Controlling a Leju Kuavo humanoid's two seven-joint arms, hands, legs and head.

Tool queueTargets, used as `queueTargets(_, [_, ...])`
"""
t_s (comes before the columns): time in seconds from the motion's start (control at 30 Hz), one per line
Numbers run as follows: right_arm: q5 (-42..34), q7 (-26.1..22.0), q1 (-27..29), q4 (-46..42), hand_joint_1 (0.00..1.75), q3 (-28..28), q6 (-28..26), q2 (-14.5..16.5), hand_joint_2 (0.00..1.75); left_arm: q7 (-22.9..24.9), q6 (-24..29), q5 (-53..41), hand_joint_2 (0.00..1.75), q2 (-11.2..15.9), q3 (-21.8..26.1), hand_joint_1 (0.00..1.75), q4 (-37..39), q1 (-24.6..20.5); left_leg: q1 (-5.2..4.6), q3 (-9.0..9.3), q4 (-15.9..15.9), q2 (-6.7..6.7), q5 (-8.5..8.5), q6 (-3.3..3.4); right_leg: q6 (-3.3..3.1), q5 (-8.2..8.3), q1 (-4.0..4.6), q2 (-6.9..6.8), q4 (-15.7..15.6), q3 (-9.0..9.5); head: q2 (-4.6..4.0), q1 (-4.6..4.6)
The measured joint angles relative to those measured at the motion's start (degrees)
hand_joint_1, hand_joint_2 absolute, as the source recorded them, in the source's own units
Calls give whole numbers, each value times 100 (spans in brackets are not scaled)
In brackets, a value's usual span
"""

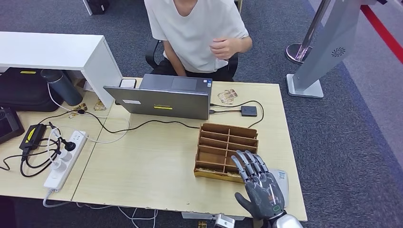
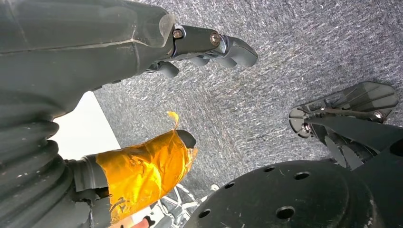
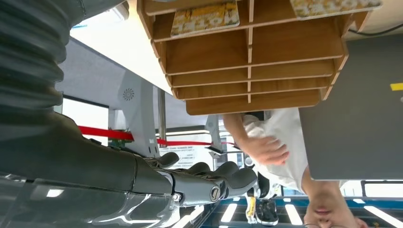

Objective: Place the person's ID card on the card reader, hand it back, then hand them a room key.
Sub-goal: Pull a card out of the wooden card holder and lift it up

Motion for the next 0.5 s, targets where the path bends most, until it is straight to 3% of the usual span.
queueTargets(0.5, [-163, -33, -15, 320, 0, 42, -5, 178, 175, -30, -1, -12, 175, 0, 1, 0, 2, -1, 0, 0, 0, 0, 0, 0, 0, 0, 0, 0, 0, 0, 0, 0])
